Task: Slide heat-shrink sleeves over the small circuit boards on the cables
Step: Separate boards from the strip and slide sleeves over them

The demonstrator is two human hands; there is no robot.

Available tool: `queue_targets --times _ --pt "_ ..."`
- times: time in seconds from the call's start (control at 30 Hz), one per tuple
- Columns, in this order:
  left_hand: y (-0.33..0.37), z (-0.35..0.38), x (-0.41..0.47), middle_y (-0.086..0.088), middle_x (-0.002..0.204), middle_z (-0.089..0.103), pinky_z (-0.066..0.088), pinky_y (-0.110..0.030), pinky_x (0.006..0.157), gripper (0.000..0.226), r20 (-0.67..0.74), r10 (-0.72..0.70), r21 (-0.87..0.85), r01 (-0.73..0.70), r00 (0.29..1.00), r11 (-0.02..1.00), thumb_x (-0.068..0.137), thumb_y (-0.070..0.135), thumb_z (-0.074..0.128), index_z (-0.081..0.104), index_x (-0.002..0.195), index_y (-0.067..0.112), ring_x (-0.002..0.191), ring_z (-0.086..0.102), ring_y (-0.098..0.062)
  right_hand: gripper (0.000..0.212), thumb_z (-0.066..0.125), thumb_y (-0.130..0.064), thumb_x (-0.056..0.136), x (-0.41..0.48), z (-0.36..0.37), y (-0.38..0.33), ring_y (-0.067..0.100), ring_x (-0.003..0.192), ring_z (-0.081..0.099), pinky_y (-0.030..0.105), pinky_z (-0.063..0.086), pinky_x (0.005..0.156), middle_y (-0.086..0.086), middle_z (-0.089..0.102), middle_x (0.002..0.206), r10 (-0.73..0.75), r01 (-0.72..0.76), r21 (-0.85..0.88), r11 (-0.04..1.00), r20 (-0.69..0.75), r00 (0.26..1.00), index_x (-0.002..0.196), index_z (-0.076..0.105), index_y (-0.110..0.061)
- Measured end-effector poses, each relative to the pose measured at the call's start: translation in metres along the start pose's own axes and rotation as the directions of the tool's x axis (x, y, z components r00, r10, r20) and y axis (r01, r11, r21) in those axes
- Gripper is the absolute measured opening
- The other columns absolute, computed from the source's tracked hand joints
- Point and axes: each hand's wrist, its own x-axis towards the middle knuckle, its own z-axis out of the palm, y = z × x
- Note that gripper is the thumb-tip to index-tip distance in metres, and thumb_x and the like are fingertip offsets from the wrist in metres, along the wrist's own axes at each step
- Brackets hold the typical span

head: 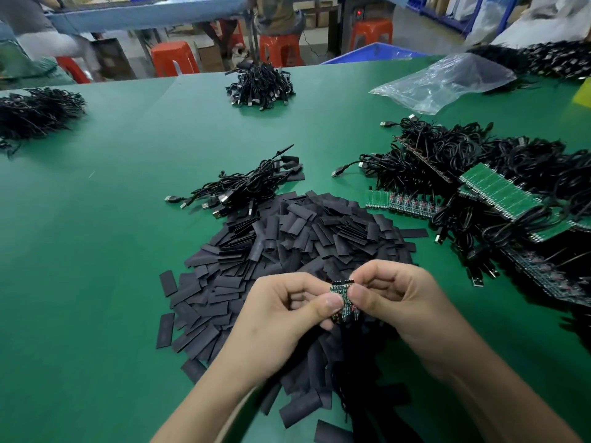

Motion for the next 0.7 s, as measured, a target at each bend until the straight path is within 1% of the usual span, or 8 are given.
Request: queue_targets --times 0.13,0.27,0.37,0.43,0.5,0.57,0.63,0.7 --pt "0.001 -0.003 -0.001 0.0 0.067 0.071 0.05 -0.017 0.063 0.011 0.037 -0.01 -0.025 0.011 0.999 1.0 0.079 0.021 0.076 0.078 0.082 0.011 0.059 0.063 -0.008 0.012 0.08 -0.021 0.071 -0.001 0.003 0.0 0.008 0.069 0.066 0.016 0.053 0.065 0.004 0.073 0.078 0.057 -0.056 0.065 0.996 -0.007 0.998 0.08 0.077 -0.014" --pt "0.0 -0.004 -0.002 -0.002 0.071 0.072 0.051 -0.017 0.064 0.007 0.063 -0.035 -0.078 0.04 0.997 0.996 0.082 0.021 0.079 0.079 0.081 0.013 0.06 0.063 -0.009 0.018 0.08 -0.023 0.07 -0.001 0.004 0.0 0.01 0.07 0.067 0.017 0.053 0.066 0.008 0.073 0.08 0.082 -0.081 0.094 0.992 -0.003 0.997 0.083 0.075 -0.011" --pt "0.001 -0.003 -0.001 -0.001 0.069 0.072 0.051 -0.017 0.063 0.008 0.033 -0.039 -0.059 0.041 0.999 0.997 0.082 0.021 0.081 0.08 0.082 0.013 0.059 0.063 -0.009 0.019 0.08 -0.026 0.07 -0.001 0.007 0.0 0.01 0.07 0.067 0.016 0.053 0.066 0.006 0.074 0.08 0.081 -0.078 0.094 0.992 -0.029 0.996 0.082 0.076 -0.013" --pt "0.001 -0.001 0.0 0.001 0.066 0.071 0.05 -0.015 0.061 0.012 -0.032 -0.025 -0.025 0.025 0.999 0.999 0.077 0.024 0.081 0.08 0.081 0.013 0.058 0.063 -0.007 0.018 0.079 -0.033 0.072 -0.002 0.009 0.0 0.009 0.074 0.068 0.017 0.054 0.07 0.003 0.075 0.081 0.042 -0.04 0.025 0.999 -0.087 0.995 0.084 0.078 -0.019" --pt "0.001 0.001 -0.001 0.003 0.064 0.071 0.049 -0.014 0.06 0.014 -0.094 -0.014 -0.018 0.012 0.995 1.0 0.073 0.028 0.081 0.081 0.08 0.016 0.057 0.064 -0.007 0.015 0.08 -0.037 0.079 -0.003 0.012 0.001 0.009 0.077 0.07 0.018 0.055 0.072 0.002 0.077 0.084 -0.041 0.029 -0.089 0.996 -0.134 0.99 0.087 0.078 -0.025" --pt "0.0 0.003 -0.001 0.003 0.064 0.071 0.049 -0.015 0.061 0.012 -0.125 0.009 -0.007 -0.01 0.992 1.0 0.073 0.03 0.081 0.081 0.079 0.019 0.058 0.062 -0.007 0.009 0.081 -0.034 0.084 -0.004 0.016 0.002 0.008 0.076 0.071 0.016 0.055 0.071 0.001 0.077 0.083 -0.137 0.108 -0.179 0.978 -0.157 0.978 0.086 0.077 -0.027" --pt "-0.003 0.003 -0.002 0.002 0.067 0.07 0.048 -0.018 0.063 0.012 -0.131 0.03 0.029 -0.027 0.991 0.999 0.075 0.031 0.084 0.081 0.079 0.021 0.062 0.059 -0.01 0.006 0.079 -0.031 0.086 -0.003 0.018 0.005 0.007 0.073 0.07 0.016 0.055 0.069 -0.001 0.076 0.079 -0.196 0.157 -0.215 0.964 -0.173 0.965 0.082 0.076 -0.027" --pt "-0.004 0.004 -0.002 0.001 0.069 0.069 0.048 -0.019 0.063 0.009 -0.125 0.037 0.046 -0.032 0.991 0.998 0.078 0.029 0.085 0.08 0.081 0.022 0.064 0.056 -0.011 0.006 0.076 -0.032 0.084 -0.003 0.018 0.006 0.006 0.071 0.069 0.016 0.054 0.067 -0.001 0.075 0.077 -0.201 0.167 -0.189 0.968 -0.176 0.964 0.08 0.075 -0.027"
